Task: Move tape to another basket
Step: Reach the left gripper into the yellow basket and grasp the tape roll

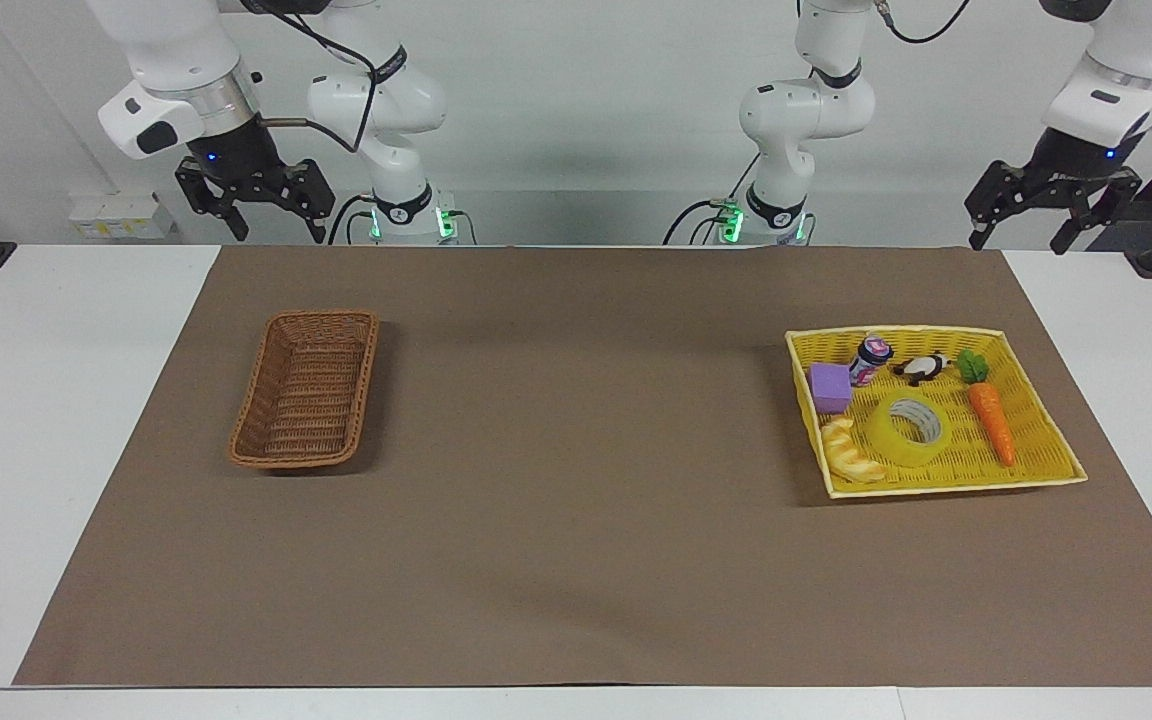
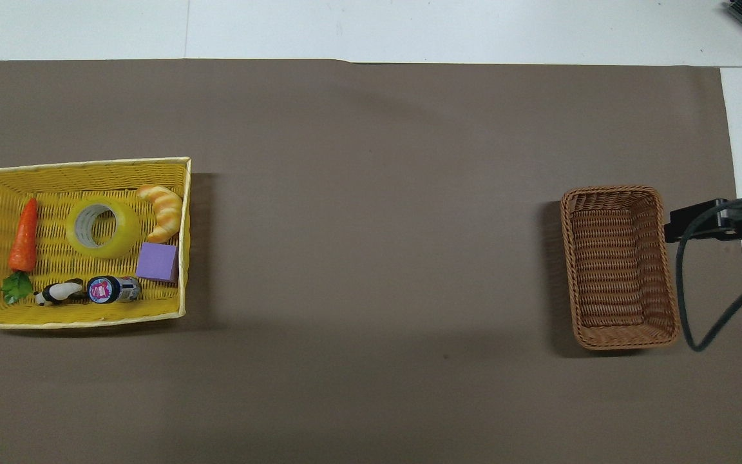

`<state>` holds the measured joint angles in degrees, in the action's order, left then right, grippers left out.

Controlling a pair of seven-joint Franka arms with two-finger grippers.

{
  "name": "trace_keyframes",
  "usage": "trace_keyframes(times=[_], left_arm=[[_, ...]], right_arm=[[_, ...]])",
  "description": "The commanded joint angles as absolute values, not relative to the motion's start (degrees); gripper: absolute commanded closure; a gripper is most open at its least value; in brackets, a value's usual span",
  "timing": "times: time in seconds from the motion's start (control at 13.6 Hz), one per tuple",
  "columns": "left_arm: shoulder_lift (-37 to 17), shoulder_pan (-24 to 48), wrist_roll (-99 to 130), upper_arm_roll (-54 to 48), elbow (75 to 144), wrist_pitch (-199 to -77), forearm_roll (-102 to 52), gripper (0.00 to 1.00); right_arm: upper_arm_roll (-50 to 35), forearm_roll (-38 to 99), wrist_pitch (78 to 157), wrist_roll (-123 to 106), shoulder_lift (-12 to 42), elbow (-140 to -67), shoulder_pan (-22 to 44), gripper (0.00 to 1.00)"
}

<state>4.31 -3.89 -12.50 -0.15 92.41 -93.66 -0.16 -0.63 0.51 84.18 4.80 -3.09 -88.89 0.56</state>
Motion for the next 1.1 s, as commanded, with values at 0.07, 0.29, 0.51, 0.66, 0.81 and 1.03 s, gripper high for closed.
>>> trace_keyframes(times=[0.07, 0.29, 0.51, 0.66, 0.81, 1.03], left_arm=[[0.10, -5.97, -14.15, -0.44, 95.00, -99.12, -0.97, 0.00], [-0.35, -5.89, -14.06, -0.44, 101.05, -107.20, -0.97, 0.00], [-0.79, -5.71, -13.97, -0.44, 106.33, -111.87, -0.97, 0.00], [-0.88, -5.80, -13.97, -0.44, 110.37, -117.22, -0.97, 0.00], [-2.37, -5.89, -13.97, -0.44, 112.23, -120.22, -1.05, 0.00], [-6.58, -7.55, -13.97, -0.44, 112.76, -124.00, -1.05, 0.00]], right_arm=[[-0.70, 0.44, 83.41, 3.60, -3.08, -88.77, 0.44, 0.00], [-0.70, 0.44, 83.32, 3.60, -3.08, -88.77, 0.44, 0.00], [-0.70, 0.44, 83.32, 3.60, -3.08, -88.77, 0.53, 0.00], [-0.70, 0.44, 83.32, 3.60, -3.16, -88.86, 0.44, 0.00], [-0.70, 0.44, 83.23, 3.60, -3.25, -88.94, 0.44, 0.00], [-0.79, 0.44, 83.58, 3.60, -3.16, -88.86, 0.62, 0.00]])
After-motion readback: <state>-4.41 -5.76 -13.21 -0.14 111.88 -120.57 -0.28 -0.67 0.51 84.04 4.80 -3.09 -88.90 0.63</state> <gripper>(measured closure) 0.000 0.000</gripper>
